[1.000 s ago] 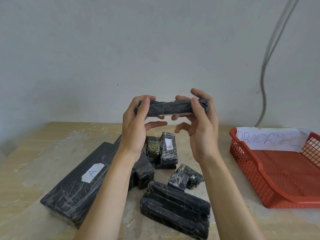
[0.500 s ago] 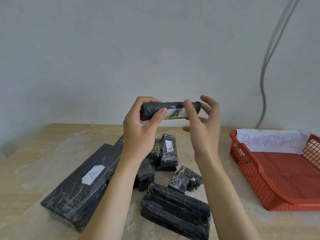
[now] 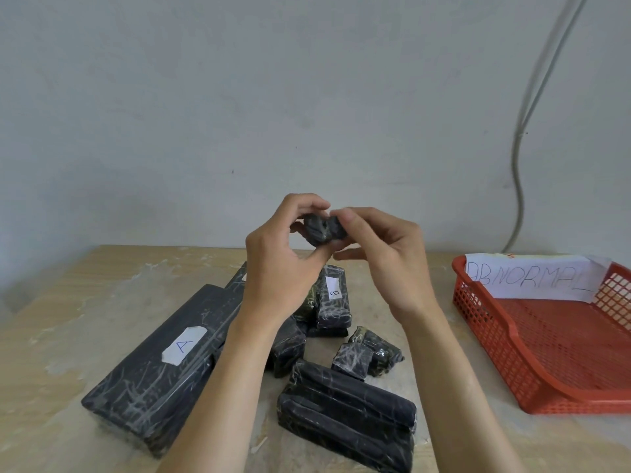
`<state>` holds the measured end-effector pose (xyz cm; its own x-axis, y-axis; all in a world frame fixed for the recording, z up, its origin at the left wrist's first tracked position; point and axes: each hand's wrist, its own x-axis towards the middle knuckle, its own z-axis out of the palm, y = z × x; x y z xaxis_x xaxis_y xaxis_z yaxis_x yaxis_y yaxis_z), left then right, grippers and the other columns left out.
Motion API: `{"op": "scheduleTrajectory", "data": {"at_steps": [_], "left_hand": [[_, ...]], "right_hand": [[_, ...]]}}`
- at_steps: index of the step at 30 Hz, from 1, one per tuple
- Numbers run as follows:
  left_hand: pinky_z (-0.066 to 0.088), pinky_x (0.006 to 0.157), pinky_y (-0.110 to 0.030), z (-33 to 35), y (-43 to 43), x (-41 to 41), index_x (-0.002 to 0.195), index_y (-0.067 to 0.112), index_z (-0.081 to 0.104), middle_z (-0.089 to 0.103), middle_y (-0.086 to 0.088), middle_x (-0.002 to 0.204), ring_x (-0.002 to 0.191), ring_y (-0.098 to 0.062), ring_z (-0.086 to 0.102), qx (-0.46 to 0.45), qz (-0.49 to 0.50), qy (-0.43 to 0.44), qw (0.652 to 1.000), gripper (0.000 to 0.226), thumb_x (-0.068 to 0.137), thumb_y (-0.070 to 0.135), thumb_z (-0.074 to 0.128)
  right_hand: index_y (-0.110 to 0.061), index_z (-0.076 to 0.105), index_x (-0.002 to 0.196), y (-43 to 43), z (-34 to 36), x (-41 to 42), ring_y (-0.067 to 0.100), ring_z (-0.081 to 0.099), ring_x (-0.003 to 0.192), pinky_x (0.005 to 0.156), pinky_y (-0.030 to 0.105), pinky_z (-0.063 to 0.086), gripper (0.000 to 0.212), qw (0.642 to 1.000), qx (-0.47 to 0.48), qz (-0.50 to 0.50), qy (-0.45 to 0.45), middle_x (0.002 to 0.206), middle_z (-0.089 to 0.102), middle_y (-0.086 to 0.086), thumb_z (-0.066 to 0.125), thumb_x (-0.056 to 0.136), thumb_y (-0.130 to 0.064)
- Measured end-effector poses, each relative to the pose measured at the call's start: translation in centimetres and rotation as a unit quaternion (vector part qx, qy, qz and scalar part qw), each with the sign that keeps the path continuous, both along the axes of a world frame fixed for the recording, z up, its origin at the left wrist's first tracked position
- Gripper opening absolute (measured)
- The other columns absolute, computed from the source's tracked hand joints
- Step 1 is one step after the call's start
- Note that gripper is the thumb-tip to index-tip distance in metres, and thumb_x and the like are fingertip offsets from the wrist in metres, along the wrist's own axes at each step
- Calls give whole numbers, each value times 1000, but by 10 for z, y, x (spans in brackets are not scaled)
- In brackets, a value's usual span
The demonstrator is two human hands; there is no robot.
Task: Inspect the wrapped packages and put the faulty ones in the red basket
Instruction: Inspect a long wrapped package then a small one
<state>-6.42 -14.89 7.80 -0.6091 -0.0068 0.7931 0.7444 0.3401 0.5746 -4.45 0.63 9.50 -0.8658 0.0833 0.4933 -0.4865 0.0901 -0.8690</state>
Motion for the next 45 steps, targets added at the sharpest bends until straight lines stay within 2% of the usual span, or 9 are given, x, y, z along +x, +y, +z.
{"op": "scheduleTrajectory", "data": {"at_steps": [3, 8, 12, 18, 24, 27, 31, 37, 45], "left_hand": [[59, 95, -30, 2, -5, -1, 121, 15, 67, 74, 3, 116, 117, -16, 70, 30, -92, -44, 994, 38, 87, 4, 79], [56, 105, -43, 7, -3, 2, 116, 16, 73, 77, 2, 116, 119, -17, 69, 124, -178, -166, 962, 28, 102, 28, 53], [55, 108, -53, 4, 3, 2, 107, 22, 76, 77, 6, 106, 112, -16, 71, 141, -151, -172, 963, 17, 102, 31, 63], [54, 107, -54, 2, 7, 1, 105, 17, 76, 77, 0, 106, 111, -22, 71, 143, -133, -159, 968, 17, 101, 29, 65], [53, 107, -57, 1, 9, 2, 100, 23, 74, 76, -3, 106, 110, -24, 71, 153, -138, -171, 963, 19, 101, 37, 61], [54, 107, -49, 2, 8, 2, 107, 18, 75, 75, -5, 110, 114, -24, 69, 141, -150, -165, 965, 24, 98, 38, 64], [54, 91, -21, 4, 9, 4, 108, 10, 74, 73, -10, 112, 112, -19, 68, 132, -155, -151, 967, 20, 94, 22, 69], [52, 106, -58, 2, 8, 1, 104, 18, 76, 76, -8, 109, 113, -33, 70, 153, -150, -155, 964, 24, 92, 37, 67], [56, 105, -50, 7, 9, 4, 111, 24, 72, 73, 0, 114, 116, -22, 69, 186, -128, -182, 957, 21, 95, 38, 69]], "right_hand": [[-9, 82, 97, 5, 2, -1, 19, 74, 79, 75, 35, 65, 23, 999, -43, 1, 4, 87, 81, 6, 63, 106, -18], [-7, 80, 104, 9, 1, -3, 18, 75, 80, 76, 33, 64, 24, 998, -52, 0, 20, 91, 80, 5, 58, 109, -15], [-9, 79, 111, 6, -1, -2, 20, 76, 91, 84, 40, 65, 24, 999, -42, 8, 29, 99, 81, 3, 56, 110, -14], [-12, 80, 101, 7, -4, -3, 38, 74, 100, 86, 44, 65, 9, 998, -47, 23, 36, 98, 79, 11, 71, 102, -12], [-14, 81, 102, 3, -5, -4, 33, 76, 97, 83, 40, 64, 15, 998, -48, 26, 39, 99, 80, 9, 70, 97, -23], [-7, 80, 105, 5, -5, -4, 33, 76, 96, 85, 41, 65, 17, 997, -59, 23, 40, 99, 80, 10, 67, 103, -18], [-3, 78, 108, 7, -4, -3, 38, 74, 99, 90, 44, 65, 22, 996, -71, 33, 32, 101, 79, 15, 67, 100, -20], [-10, 80, 105, 10, -5, -4, 41, 75, 99, 93, 52, 64, 16, 997, -60, 49, 30, 102, 80, 14, 74, 91, -17], [-5, 79, 104, 10, -6, -6, 32, 77, 103, 88, 40, 64, 17, 996, -70, 51, 24, 104, 80, 10, 68, 94, -15]]}}
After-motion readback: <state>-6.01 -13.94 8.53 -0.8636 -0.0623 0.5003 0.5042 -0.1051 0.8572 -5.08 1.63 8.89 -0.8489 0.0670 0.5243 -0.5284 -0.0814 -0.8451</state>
